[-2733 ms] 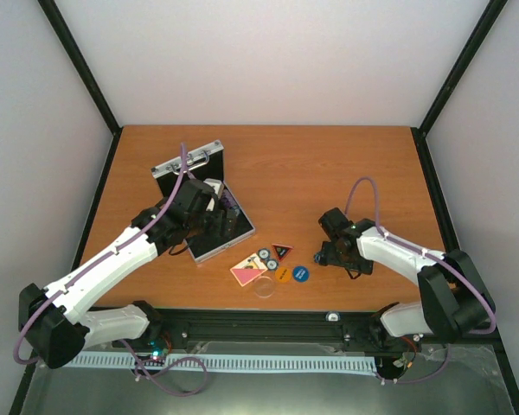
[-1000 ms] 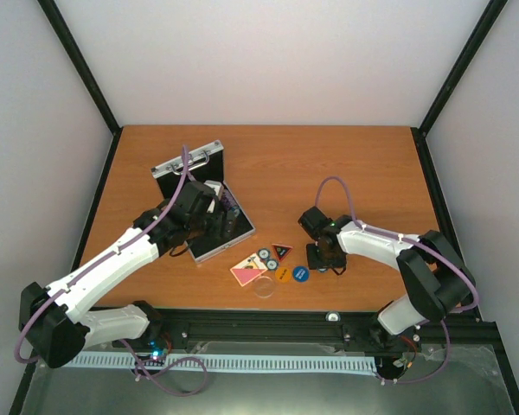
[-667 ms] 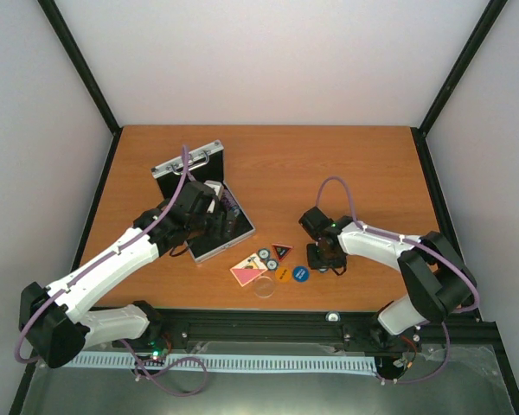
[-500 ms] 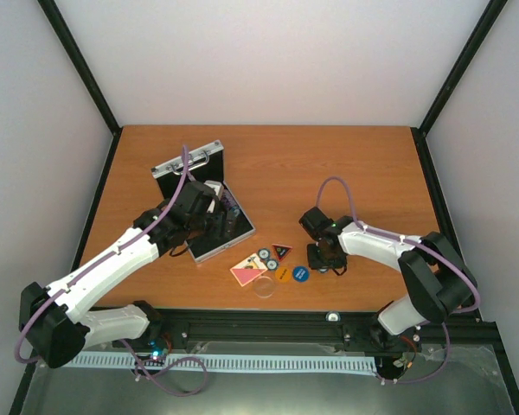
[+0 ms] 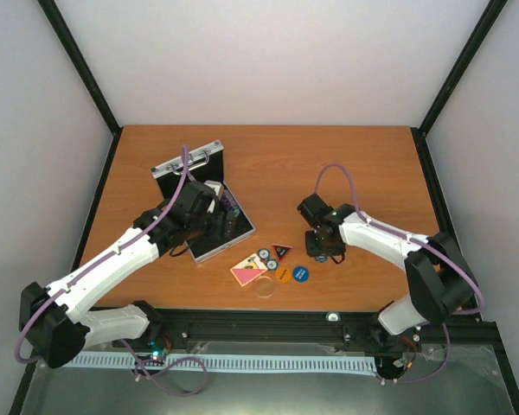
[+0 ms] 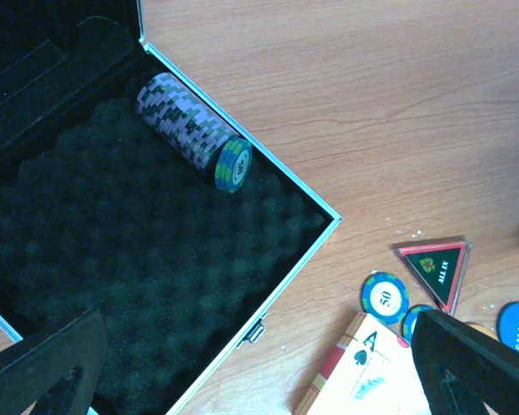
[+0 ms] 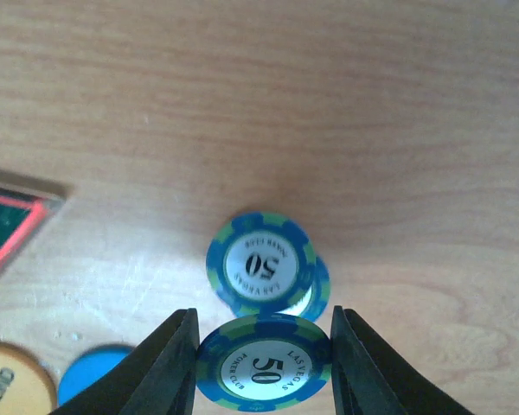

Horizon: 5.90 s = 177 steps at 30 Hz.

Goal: Pack up texas hold em set

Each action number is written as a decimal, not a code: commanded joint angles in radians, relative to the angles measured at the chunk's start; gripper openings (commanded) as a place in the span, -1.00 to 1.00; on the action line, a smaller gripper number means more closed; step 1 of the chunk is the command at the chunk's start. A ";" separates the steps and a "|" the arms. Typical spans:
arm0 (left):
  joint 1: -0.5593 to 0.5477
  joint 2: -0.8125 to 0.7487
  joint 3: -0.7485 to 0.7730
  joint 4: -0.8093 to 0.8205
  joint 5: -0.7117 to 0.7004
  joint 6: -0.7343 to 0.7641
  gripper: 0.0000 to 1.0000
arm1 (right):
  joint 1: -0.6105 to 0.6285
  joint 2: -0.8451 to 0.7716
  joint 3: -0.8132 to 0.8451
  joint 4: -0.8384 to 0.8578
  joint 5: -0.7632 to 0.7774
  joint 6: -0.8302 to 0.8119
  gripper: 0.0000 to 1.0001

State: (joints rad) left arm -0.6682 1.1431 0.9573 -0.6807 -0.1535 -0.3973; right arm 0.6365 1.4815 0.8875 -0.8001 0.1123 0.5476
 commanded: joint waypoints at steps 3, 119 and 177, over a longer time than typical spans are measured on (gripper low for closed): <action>-0.002 -0.018 0.008 -0.006 -0.009 -0.009 1.00 | -0.027 0.117 0.081 0.001 0.023 -0.068 -0.28; -0.002 -0.044 -0.008 -0.027 -0.045 -0.017 0.99 | -0.051 0.240 0.047 0.069 0.035 -0.097 -0.13; -0.002 -0.029 -0.031 0.002 -0.015 -0.030 1.00 | -0.045 0.081 -0.018 0.087 -0.018 -0.061 -0.15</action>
State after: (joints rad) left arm -0.6682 1.1168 0.9188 -0.6952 -0.1715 -0.4160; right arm 0.5896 1.5677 0.8764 -0.7380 0.0994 0.4763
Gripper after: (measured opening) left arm 0.997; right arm 0.427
